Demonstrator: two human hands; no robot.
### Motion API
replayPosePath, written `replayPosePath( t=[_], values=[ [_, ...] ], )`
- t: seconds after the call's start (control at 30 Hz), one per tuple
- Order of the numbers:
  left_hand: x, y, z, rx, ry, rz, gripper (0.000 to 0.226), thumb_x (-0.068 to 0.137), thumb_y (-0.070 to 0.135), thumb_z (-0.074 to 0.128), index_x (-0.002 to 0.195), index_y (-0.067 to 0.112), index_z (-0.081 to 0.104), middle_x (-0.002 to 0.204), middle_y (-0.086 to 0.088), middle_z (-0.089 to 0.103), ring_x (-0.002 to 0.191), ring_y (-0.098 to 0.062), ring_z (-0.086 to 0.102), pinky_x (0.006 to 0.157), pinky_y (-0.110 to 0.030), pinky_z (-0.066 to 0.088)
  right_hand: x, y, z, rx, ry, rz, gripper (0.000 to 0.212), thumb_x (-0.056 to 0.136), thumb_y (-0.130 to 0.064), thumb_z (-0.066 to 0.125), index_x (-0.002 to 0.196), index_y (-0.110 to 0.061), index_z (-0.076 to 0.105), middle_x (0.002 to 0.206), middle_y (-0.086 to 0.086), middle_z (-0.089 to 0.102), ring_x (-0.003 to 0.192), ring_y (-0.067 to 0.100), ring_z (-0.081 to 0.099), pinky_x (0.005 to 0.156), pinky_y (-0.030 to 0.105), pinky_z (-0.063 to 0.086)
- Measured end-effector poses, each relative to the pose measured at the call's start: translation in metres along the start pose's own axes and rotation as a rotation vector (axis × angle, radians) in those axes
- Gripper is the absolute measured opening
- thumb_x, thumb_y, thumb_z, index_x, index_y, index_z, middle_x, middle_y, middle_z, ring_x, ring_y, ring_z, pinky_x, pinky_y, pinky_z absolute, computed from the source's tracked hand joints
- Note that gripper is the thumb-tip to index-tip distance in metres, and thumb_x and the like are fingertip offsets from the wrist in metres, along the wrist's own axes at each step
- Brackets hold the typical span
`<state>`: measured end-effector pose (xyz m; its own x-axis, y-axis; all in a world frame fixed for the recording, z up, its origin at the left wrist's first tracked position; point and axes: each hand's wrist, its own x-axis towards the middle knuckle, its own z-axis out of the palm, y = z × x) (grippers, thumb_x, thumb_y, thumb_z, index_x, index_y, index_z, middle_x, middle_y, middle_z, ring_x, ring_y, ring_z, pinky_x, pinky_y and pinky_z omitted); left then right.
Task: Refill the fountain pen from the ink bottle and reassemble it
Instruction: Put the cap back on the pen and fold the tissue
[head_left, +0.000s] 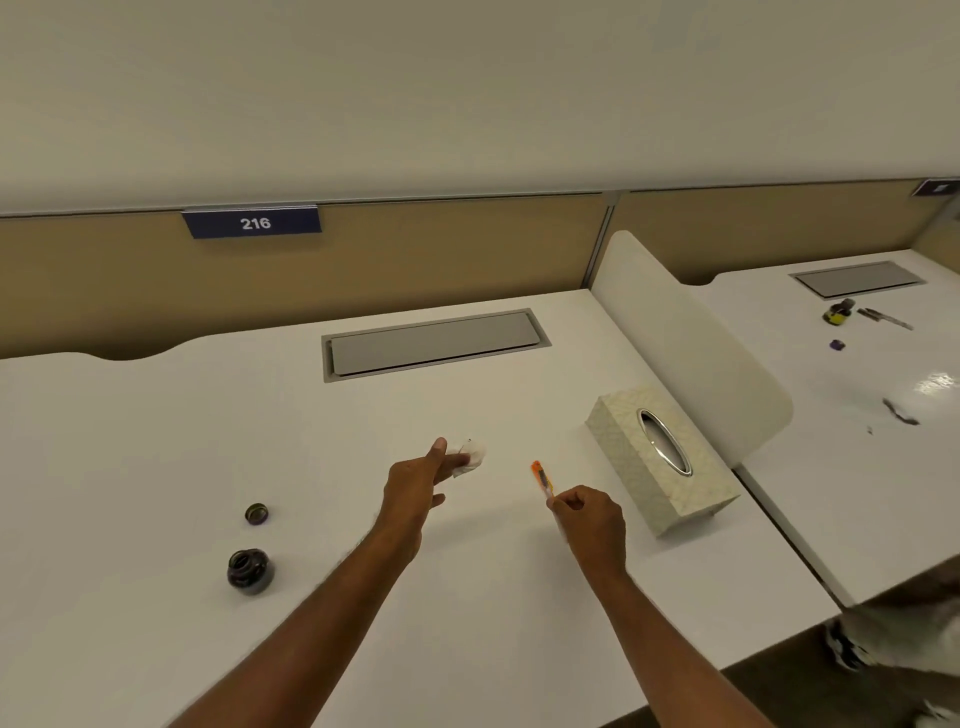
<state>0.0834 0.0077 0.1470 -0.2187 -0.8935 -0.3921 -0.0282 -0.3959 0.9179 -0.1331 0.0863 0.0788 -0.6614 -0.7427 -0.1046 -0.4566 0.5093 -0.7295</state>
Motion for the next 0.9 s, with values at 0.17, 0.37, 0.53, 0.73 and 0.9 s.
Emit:
replayPosePath(
  t=[0.17, 0.37, 0.53, 0.73, 0.9],
  values=[
    [-0.001, -0.009, 0.003, 0.011, 0.002, -0.026, 0.038, 0.101, 0.041, 0.048, 0.097, 0.021, 0.08, 0.116, -0.002, 0.074, 0.117, -0.017, 0.064, 0.1, -0.045, 0.05, 0.005, 0.022, 0.008, -0.088, -0.064, 0.032, 0.009, 0.08, -0.027, 0.075, 0.074, -0.02, 0.074, 0.068, -0.009, 0.07, 0.063, 0.008, 0.064, 0.055, 0.024, 0.047],
    [-0.005, -0.013, 0.0, 0.021, 0.003, -0.055, 0.035, 0.101, 0.037, 0.049, 0.09, 0.024, 0.08, 0.115, -0.002, 0.075, 0.115, -0.016, 0.065, 0.1, -0.046, 0.05, 0.007, 0.035, 0.017, -0.12, -0.078, 0.048, 0.01, 0.079, -0.026, 0.073, 0.071, -0.02, 0.072, 0.068, -0.008, 0.069, 0.065, 0.011, 0.063, 0.059, 0.028, 0.051],
    [-0.007, -0.011, 0.0, 0.013, 0.01, -0.052, 0.034, 0.102, 0.033, 0.05, 0.088, 0.023, 0.079, 0.106, 0.0, 0.077, 0.105, -0.012, 0.068, 0.102, -0.048, 0.051, 0.008, 0.041, 0.024, -0.162, -0.087, 0.017, 0.012, 0.082, -0.024, 0.074, 0.074, -0.015, 0.073, 0.071, -0.004, 0.07, 0.066, 0.012, 0.064, 0.06, 0.027, 0.051],
    [-0.007, -0.008, 0.001, -0.003, 0.014, -0.035, 0.034, 0.102, 0.032, 0.05, 0.089, 0.021, 0.08, 0.107, -0.002, 0.076, 0.107, -0.017, 0.069, 0.1, -0.048, 0.053, 0.009, 0.043, 0.025, -0.182, -0.076, -0.007, 0.011, 0.083, -0.024, 0.074, 0.076, -0.014, 0.073, 0.071, -0.003, 0.07, 0.065, 0.012, 0.063, 0.057, 0.023, 0.047],
    [-0.006, -0.008, 0.001, -0.016, 0.003, -0.031, 0.034, 0.102, 0.032, 0.05, 0.091, 0.02, 0.08, 0.108, -0.005, 0.076, 0.106, -0.02, 0.069, 0.099, -0.05, 0.054, 0.01, 0.047, 0.025, -0.168, -0.063, -0.007, 0.011, 0.081, -0.024, 0.074, 0.074, -0.016, 0.072, 0.07, -0.005, 0.068, 0.065, 0.011, 0.062, 0.06, 0.027, 0.051]
  ],
)
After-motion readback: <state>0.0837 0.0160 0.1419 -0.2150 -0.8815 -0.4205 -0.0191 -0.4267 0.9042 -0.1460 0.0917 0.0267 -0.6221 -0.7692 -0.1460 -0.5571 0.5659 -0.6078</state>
